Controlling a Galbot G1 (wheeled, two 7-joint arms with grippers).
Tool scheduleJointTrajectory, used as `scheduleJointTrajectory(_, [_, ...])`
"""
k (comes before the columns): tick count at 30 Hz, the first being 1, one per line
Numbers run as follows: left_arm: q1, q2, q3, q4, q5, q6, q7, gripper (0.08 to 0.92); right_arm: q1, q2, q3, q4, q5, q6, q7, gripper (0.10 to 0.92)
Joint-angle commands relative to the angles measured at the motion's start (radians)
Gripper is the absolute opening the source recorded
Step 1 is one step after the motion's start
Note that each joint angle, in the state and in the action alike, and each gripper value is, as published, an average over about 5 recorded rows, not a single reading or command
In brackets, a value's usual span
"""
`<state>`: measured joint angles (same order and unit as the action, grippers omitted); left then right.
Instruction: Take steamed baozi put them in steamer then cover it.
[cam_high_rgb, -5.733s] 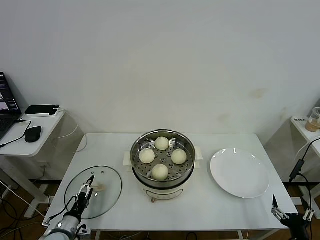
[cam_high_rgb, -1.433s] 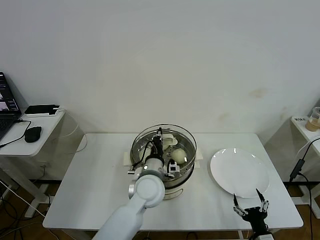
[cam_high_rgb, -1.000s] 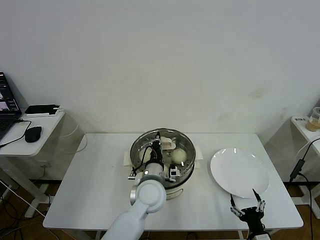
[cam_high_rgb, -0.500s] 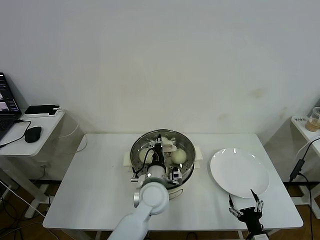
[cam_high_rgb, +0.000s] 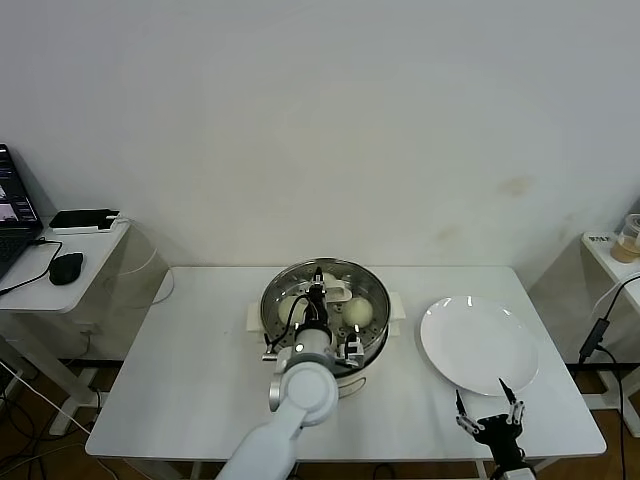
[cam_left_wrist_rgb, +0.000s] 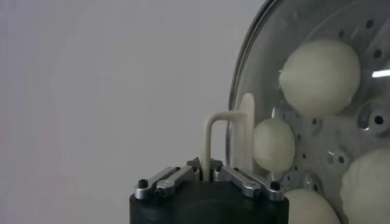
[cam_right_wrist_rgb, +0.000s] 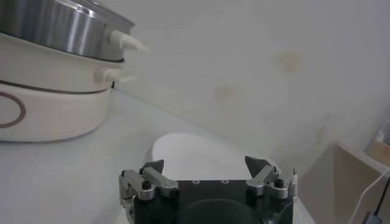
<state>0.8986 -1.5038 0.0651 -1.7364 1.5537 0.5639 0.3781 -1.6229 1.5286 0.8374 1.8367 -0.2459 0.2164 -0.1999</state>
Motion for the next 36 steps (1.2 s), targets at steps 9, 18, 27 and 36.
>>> scheduleJointTrajectory(9, [0.017,-0.007,-0.012,-0.007,-0.005,-0.01,-0.018,0.153,-0.001,-0.003,-0.005,-0.001,-0.004,0.002,-0.001,0.823])
scheduleJointTrajectory(18, [0.064,0.037,-0.008,-0.102,-0.037,-0.021,-0.026,0.36,-0.004,-0.002,-0.004,0.001,-0.008,0.001,-0.002,0.823])
scheduleJointTrajectory(27, [0.14,0.137,0.009,-0.245,-0.106,-0.035,-0.05,0.619,-0.016,0.001,-0.001,0.005,-0.018,0.002,-0.001,0.823])
scheduleJointTrajectory(36, [0.262,0.255,-0.059,-0.449,-0.249,-0.081,-0.123,0.816,-0.031,-0.014,0.001,0.007,-0.013,0.004,0.001,0.823])
